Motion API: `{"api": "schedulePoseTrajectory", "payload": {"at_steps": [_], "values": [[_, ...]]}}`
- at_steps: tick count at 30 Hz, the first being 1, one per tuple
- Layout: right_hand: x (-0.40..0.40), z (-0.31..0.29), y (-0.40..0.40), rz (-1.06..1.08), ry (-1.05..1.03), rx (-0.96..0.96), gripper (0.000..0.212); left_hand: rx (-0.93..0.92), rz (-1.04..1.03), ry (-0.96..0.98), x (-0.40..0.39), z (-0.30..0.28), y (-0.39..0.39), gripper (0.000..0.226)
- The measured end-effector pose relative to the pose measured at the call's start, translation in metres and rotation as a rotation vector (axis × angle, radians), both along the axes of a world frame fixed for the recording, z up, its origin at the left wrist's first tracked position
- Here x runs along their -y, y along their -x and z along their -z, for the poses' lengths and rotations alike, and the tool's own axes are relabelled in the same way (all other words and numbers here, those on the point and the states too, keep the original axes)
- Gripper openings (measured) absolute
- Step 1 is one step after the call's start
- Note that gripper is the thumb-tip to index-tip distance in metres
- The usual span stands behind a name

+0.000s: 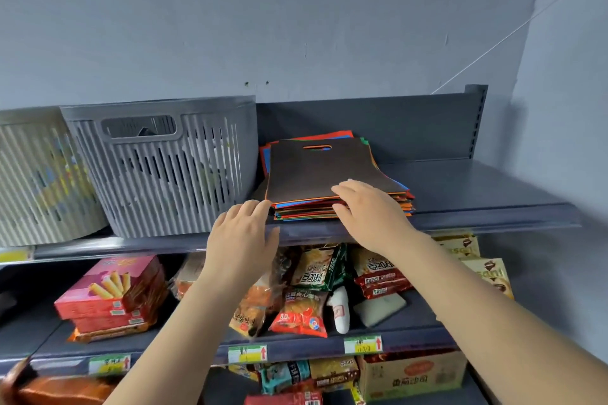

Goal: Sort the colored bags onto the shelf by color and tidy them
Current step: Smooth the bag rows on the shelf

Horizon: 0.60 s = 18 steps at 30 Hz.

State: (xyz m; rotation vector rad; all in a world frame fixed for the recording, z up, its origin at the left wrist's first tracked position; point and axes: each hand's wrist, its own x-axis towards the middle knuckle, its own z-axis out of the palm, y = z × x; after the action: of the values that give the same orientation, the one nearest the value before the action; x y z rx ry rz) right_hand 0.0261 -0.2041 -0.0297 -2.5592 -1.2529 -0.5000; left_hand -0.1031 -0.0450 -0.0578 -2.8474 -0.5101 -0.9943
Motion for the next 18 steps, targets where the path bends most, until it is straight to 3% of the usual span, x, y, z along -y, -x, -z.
{"api": "schedulePoseTrajectory", "payload": {"at_steps": [12,18], "values": [[-0.054,-0.009,-0.044,0.034,0.279,-0.101,0.051,0.060,0.117,0.016,-0.052,-0.005,-0.057,0.034],[-0.037,-0.002,-0.049,0.038,0.225,-0.097,0.051,0.098,0.148,0.143,-0.052,-0.006,-0.057,0.035]]}}
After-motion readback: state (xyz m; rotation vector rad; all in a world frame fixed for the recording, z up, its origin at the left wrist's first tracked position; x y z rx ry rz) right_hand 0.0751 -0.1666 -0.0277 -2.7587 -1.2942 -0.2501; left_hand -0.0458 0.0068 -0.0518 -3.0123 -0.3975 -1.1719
